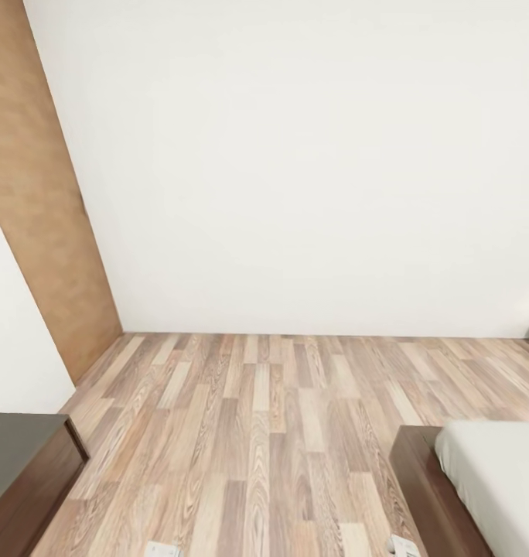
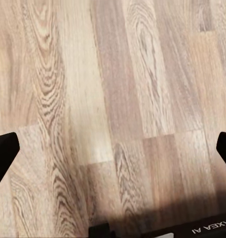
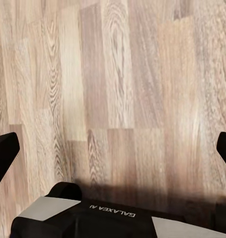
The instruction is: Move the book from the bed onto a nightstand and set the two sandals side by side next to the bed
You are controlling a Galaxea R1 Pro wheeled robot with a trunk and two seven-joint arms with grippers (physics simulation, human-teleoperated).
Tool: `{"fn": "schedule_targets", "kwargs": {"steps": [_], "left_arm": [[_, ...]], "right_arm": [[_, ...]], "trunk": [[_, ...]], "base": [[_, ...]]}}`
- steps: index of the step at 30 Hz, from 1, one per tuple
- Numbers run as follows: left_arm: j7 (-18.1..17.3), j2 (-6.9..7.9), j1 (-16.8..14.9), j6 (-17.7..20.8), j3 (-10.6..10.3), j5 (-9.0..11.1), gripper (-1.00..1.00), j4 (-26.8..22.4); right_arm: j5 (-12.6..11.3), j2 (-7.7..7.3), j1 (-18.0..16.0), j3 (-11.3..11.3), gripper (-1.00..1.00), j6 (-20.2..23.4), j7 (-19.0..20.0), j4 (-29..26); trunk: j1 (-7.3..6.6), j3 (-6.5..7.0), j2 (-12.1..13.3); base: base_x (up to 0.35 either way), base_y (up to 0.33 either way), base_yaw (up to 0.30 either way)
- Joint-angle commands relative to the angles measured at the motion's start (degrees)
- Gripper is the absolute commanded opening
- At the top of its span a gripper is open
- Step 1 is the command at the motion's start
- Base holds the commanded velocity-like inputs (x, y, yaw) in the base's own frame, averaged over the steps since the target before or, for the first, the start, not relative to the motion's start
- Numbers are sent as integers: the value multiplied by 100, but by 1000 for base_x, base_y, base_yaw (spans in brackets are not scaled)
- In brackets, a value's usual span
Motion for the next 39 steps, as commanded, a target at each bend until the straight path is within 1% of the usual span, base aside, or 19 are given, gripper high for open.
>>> {"fn": "schedule_targets", "kwargs": {"steps": [1,18,32,39], "left_arm": [[-16,1,-4,-21,49,-58,100,5],[-16,1,-4,-21,49,-49,100,13],[-16,1,-4,-21,49,-49,100,13],[-16,1,-4,-21,49,-49,100,13]], "right_arm": [[-65,-3,-8,38,100,24,28,13],[-70,-3,-8,38,100,15,28,7],[-70,0,-8,41,100,15,28,6],[-70,0,-8,39,100,15,36,5]], "trunk": [[3,-6,-3],[3,-6,-3],[3,-6,-3],[3,-6,-3]], "base": [[322,72,0],[322,71,0],[330,7,-1],[320,0,-173]]}}
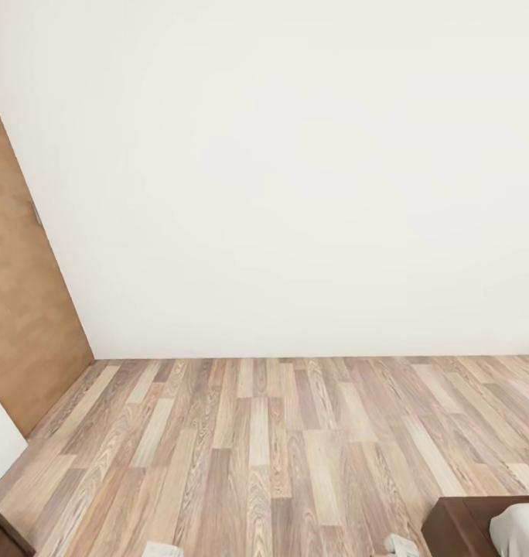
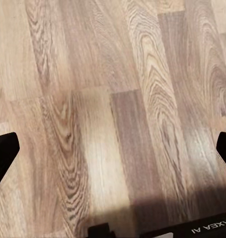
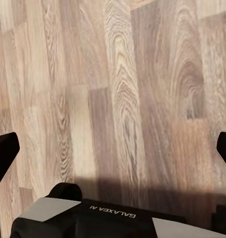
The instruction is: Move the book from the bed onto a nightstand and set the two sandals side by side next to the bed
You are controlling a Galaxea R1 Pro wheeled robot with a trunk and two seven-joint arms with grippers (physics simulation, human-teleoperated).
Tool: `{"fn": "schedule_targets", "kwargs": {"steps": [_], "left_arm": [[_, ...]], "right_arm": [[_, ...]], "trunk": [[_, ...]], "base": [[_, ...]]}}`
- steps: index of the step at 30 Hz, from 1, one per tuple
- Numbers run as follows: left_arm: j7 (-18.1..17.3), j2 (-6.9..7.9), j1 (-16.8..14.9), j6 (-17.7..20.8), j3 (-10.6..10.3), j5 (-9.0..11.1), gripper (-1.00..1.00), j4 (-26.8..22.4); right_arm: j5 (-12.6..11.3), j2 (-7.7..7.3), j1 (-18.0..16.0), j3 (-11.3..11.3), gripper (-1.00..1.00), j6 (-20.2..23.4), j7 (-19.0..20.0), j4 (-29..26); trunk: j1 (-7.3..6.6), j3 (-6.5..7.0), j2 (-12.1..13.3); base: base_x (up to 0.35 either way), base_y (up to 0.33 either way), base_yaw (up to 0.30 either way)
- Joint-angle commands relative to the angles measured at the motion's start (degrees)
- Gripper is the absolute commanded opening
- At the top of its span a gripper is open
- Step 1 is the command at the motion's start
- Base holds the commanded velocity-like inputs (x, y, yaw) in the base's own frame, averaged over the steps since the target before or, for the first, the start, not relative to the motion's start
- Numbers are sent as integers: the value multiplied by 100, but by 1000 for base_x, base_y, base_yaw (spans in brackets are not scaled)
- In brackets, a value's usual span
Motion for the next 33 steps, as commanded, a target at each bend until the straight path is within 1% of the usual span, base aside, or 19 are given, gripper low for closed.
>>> {"fn": "schedule_targets", "kwargs": {"steps": [1,7,33], "left_arm": [[-16,2,-3,-21,49,-58,100,3],[-16,2,-3,-21,49,-58,100,3],[-16,-7,-3,-28,48,-58,100,3]], "right_arm": [[-62,1,-9,43,100,25,27,15],[-62,1,-9,43,100,26,27,14],[-62,1,-9,40,100,25,27,15]], "trunk": [[3,-6,-3],[3,-6,-3],[3,-6,-3]], "base": [[156,0,-268],[53,0,-277],[1,0,-283]]}}
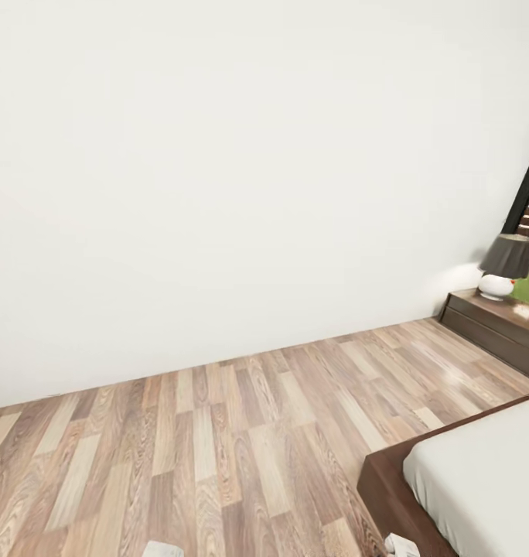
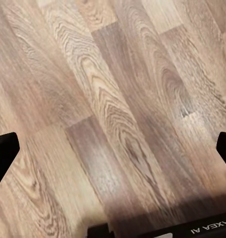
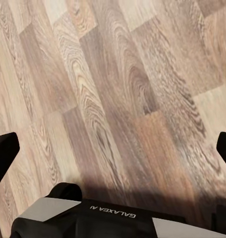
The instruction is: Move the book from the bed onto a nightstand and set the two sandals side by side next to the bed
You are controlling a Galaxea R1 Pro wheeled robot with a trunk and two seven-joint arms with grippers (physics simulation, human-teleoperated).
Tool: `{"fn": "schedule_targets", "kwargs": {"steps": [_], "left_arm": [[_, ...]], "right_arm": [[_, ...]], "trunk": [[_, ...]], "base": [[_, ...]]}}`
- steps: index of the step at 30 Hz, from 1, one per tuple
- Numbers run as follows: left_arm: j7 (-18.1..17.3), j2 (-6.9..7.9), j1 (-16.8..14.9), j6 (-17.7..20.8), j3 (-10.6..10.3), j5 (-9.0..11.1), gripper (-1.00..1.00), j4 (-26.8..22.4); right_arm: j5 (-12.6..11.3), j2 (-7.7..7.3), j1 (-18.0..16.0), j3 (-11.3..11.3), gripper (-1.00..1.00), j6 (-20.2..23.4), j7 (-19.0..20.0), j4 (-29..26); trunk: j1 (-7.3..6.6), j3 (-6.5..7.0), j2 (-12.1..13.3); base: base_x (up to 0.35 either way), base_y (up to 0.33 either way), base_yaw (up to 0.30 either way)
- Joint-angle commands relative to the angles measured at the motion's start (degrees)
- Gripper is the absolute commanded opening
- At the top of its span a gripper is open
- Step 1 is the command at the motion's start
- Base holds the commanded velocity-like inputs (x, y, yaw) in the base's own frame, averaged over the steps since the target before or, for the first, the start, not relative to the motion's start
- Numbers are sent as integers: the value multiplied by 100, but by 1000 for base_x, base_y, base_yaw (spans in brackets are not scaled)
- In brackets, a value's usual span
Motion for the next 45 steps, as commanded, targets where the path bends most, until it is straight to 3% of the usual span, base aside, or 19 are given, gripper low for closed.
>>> {"fn": "schedule_targets", "kwargs": {"steps": [1,45], "left_arm": [[-16,2,-2,-21,49,-58,100,3],[-16,-6,-2,-22,50,-58,100,3]], "right_arm": [[-62,1,-9,41,100,25,27,14],[-62,1,-9,43,100,25,27,13]], "trunk": [[0,-6,-3],[0,67,-3]], "base": [[0,0,-283],[0,0,-283]]}}
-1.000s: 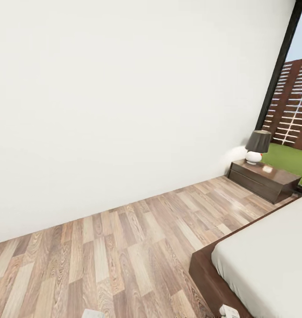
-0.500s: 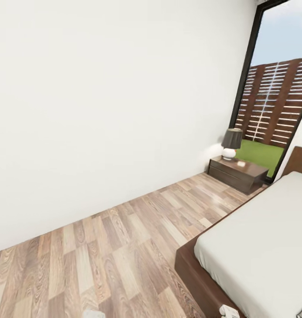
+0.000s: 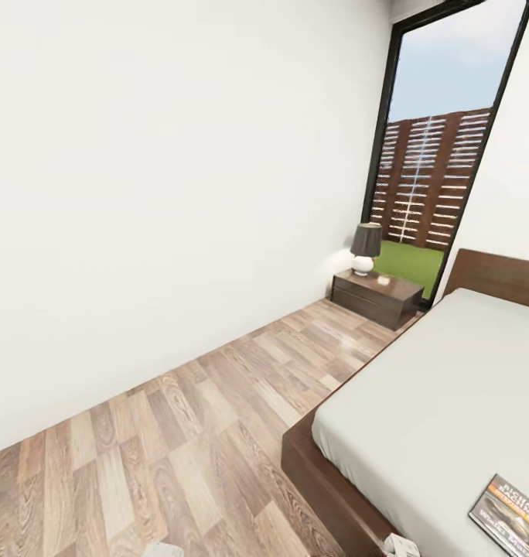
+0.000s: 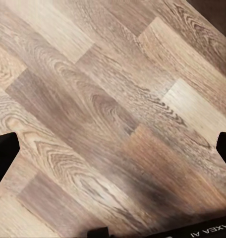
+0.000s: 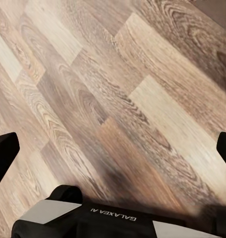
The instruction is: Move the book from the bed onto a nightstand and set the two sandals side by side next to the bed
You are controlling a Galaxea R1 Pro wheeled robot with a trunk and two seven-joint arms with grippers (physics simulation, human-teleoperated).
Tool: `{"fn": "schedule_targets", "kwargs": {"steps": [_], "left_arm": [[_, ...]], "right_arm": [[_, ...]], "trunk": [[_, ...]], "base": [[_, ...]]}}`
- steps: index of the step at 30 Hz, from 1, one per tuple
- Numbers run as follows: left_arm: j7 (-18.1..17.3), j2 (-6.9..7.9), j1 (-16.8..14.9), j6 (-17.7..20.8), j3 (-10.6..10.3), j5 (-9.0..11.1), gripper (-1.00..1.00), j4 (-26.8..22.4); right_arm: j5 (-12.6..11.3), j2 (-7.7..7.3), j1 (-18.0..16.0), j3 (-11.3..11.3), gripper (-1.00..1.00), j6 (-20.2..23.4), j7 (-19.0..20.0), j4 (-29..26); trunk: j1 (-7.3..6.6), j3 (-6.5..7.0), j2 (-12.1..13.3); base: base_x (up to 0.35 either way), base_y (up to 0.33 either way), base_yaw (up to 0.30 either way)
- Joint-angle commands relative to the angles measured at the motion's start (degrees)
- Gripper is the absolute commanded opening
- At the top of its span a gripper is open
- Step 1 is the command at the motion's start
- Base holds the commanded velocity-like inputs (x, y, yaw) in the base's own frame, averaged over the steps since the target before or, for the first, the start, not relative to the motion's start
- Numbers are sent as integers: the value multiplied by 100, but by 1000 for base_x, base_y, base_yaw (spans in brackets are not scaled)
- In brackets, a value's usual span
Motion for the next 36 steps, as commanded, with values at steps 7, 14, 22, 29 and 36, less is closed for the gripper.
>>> {"fn": "schedule_targets", "kwargs": {"steps": [7,14,22,29,36], "left_arm": [[-16,2,-3,-21,49,-58,100,3],[-16,2,-3,-21,49,-58,100,3],[-16,2,-3,-21,49,-58,100,3],[-16,2,-3,-21,49,-58,100,3],[-16,2,-3,-21,49,-56,100,3]], "right_arm": [[-62,1,-9,43,100,25,27,14],[-62,1,-9,42,100,25,27,12],[-62,1,-9,43,100,25,27,14],[-62,1,-9,42,100,25,27,16],[-62,1,-9,41,100,25,27,16]], "trunk": [[0,8,-4],[0,22,-4],[0,38,-4],[0,52,-4],[0,67,-4]], "base": [[0,0,-283],[0,0,-283],[0,0,-283],[0,0,-283],[0,0,-283]]}}
